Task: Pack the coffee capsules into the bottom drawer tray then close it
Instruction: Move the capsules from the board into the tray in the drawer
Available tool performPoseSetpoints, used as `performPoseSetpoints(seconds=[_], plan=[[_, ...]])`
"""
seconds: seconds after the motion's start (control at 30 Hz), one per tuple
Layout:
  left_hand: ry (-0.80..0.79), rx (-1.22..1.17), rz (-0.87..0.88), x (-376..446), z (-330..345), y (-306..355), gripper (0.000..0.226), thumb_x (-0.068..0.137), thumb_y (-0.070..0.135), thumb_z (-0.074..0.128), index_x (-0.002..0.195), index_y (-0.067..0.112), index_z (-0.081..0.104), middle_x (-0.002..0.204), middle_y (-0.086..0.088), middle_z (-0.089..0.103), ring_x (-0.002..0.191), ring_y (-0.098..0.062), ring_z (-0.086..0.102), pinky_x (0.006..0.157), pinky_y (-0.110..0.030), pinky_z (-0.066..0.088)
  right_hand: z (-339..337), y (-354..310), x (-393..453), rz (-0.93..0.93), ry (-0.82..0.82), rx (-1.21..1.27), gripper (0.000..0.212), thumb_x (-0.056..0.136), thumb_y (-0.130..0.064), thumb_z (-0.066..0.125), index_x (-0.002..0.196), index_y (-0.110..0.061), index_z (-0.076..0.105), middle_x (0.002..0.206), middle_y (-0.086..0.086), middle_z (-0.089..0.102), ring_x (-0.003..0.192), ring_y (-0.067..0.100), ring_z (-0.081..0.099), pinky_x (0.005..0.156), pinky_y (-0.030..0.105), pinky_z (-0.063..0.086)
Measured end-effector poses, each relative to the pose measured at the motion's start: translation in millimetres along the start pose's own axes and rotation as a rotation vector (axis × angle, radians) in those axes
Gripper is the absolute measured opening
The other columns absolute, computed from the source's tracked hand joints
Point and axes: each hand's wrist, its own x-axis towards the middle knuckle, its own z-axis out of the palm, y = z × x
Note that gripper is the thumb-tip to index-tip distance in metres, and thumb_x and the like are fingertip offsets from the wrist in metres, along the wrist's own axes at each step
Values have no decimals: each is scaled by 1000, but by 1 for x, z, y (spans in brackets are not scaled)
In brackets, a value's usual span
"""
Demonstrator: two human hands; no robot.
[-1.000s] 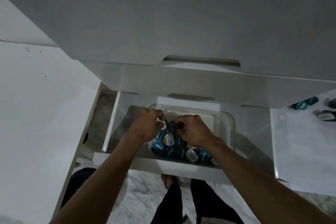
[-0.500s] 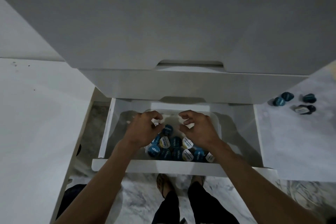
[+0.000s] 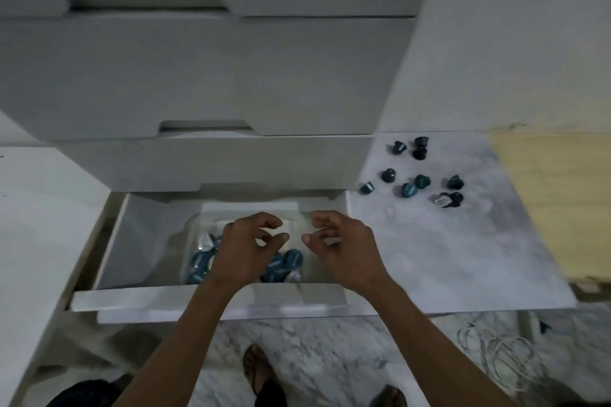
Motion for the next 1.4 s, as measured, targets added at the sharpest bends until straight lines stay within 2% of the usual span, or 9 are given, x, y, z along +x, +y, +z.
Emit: performPoseSetpoints(seconds=[0.2,0.43,0.67,0.83,0.93,1.0,1.13,1.3,1.4], plan=[[18,-82,87,-23,100,99,11,80,24,77,89,22,71,85,16,70,76,2,65,61,-3,44,-141,48,-39,17,137,-35,33,81,-29,76,112,-24,67,96,-12,70,79,-7,65,68,7,49],[-156,-90,95,-21,204,166,14,80,25,77,92,19,71,87,12,70,74,1,65,63,-4,44,-253,117,-50,147,237,-142,32,83,-27,75,113,-19,68,93,-7,71,81,-9,64,62,3,46],[-253,23,104,43,268,169,20,83,29,73,101,20,69,98,9,71,79,-3,66,72,-22,55,-281,166,8,211,225,-254,34,86,-22,72,119,-17,64,103,-1,69,79,3,64,57,7,48],[-296,124,91,95,305,158,35,88,23,68,122,22,60,121,2,63,108,-14,60,90,-31,51,-274,192,59,205,109,-457,43,88,-17,67,130,-18,57,122,7,63,104,22,63,87,29,51],[-329,143,130,119,328,158,43,92,16,62,134,16,51,135,-3,54,126,-20,49,104,-32,42,-268,209,90,186,51,-533,46,87,-9,61,132,-18,55,130,9,57,117,29,54,94,37,48],[-346,161,140,136,347,157,43,93,14,58,136,17,49,138,-3,51,129,-21,47,106,-35,42,-264,222,108,185,12,-574,46,88,-8,56,133,-16,53,130,11,55,116,34,52,94,42,49],[-373,219,141,151,378,151,31,90,10,52,116,25,59,114,1,61,104,-19,58,84,-41,54,-259,248,128,165,-50,-625,39,90,-11,52,128,-17,57,122,14,57,107,37,54,87,46,51],[-309,222,59,151,391,147,14,91,14,49,87,19,61,89,-1,61,80,-19,59,66,-35,50,-262,263,128,132,-66,-606,21,87,-8,55,105,-12,64,96,15,60,87,37,56,72,43,51],[-271,142,-20,149,391,144,11,89,19,57,81,15,63,77,2,63,71,-16,60,59,-27,44,-269,263,123,128,-5,-513,11,86,-8,60,96,-8,63,91,14,60,77,33,57,65,39,49]])
